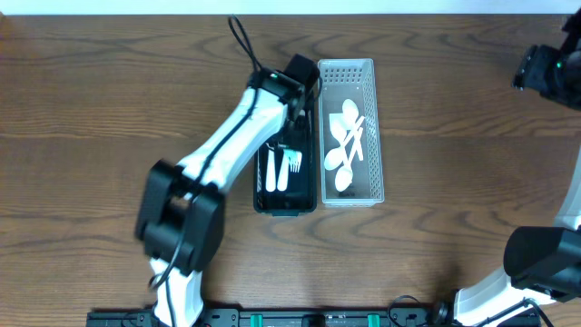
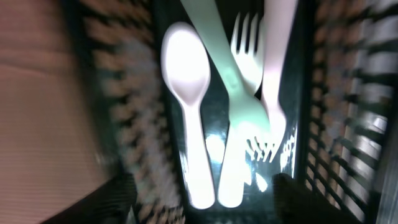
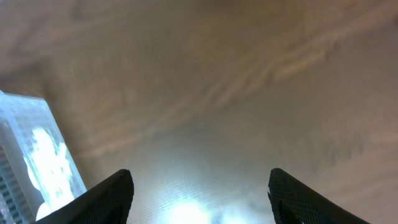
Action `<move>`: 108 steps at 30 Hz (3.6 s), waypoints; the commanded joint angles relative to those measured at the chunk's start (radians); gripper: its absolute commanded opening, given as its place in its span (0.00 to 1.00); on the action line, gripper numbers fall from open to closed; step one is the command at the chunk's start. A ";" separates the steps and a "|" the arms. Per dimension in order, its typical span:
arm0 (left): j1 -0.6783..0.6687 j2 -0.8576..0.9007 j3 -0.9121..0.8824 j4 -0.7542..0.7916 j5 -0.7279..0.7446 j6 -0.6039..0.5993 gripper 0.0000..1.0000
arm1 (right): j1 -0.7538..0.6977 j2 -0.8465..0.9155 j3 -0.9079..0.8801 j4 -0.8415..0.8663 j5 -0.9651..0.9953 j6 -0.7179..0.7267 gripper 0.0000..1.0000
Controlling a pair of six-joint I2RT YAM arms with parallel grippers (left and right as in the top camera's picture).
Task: Pack container
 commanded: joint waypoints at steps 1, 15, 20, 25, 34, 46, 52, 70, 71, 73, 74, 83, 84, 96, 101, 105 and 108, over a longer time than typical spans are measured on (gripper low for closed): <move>0.013 -0.178 0.019 0.024 -0.179 0.048 0.85 | 0.066 -0.010 0.008 0.060 0.002 -0.003 0.72; 0.379 -0.268 0.018 0.474 -0.274 0.056 0.98 | 0.356 0.119 0.008 0.669 0.067 0.053 0.91; 0.493 -0.210 0.018 0.698 -0.248 0.061 0.98 | 0.375 0.231 0.008 0.872 0.080 0.034 0.99; 0.524 -0.190 0.018 0.657 -0.244 0.291 0.98 | 0.373 0.249 0.008 0.846 0.245 -0.007 0.99; 0.541 -0.321 -0.140 0.670 -0.102 0.285 0.98 | 0.309 0.067 -0.189 0.721 0.291 0.085 0.99; 0.542 -0.851 -0.910 1.243 -0.087 0.280 0.98 | 0.298 -0.668 -1.183 1.454 0.283 0.084 0.99; 0.538 -1.070 -1.126 1.173 -0.086 0.280 0.98 | 0.319 -0.885 -1.472 1.469 0.257 0.084 0.99; 0.534 -1.625 -1.239 1.098 -0.090 0.280 0.98 | 0.322 -0.966 -1.606 1.371 0.257 0.083 0.99; 0.534 -1.638 -1.239 1.094 -0.090 0.280 0.98 | 0.322 -0.965 -1.606 1.344 0.257 0.083 0.99; 0.533 -1.653 -1.239 1.091 -0.089 0.280 0.98 | 0.322 -0.964 -1.606 1.294 0.257 0.083 0.99; 0.532 -1.655 -1.239 1.091 -0.089 0.280 0.98 | 0.322 -0.963 -1.606 1.265 0.257 0.083 0.99; 0.533 -1.650 -1.239 1.080 -0.089 0.280 0.98 | 0.325 -1.064 -1.610 0.939 0.257 0.083 0.99; 0.533 -1.650 -1.239 1.071 -0.089 0.280 0.98 | 0.329 -1.096 -1.610 0.894 0.257 0.083 0.99; 0.533 -1.650 -1.239 0.742 -0.089 0.280 0.98 | 0.409 -1.574 -1.610 0.525 0.257 0.083 0.99; 0.533 -1.650 -1.239 0.560 -0.089 0.280 0.98 | 0.404 -1.706 -1.610 0.444 0.297 0.077 0.99; 0.533 -1.650 -1.239 0.419 -0.089 0.280 0.98 | 0.404 -1.791 -1.625 0.496 0.328 0.072 0.99; 0.533 -1.650 -1.239 0.322 -0.089 0.280 0.98 | 0.404 -1.809 -1.710 0.728 0.320 0.061 0.99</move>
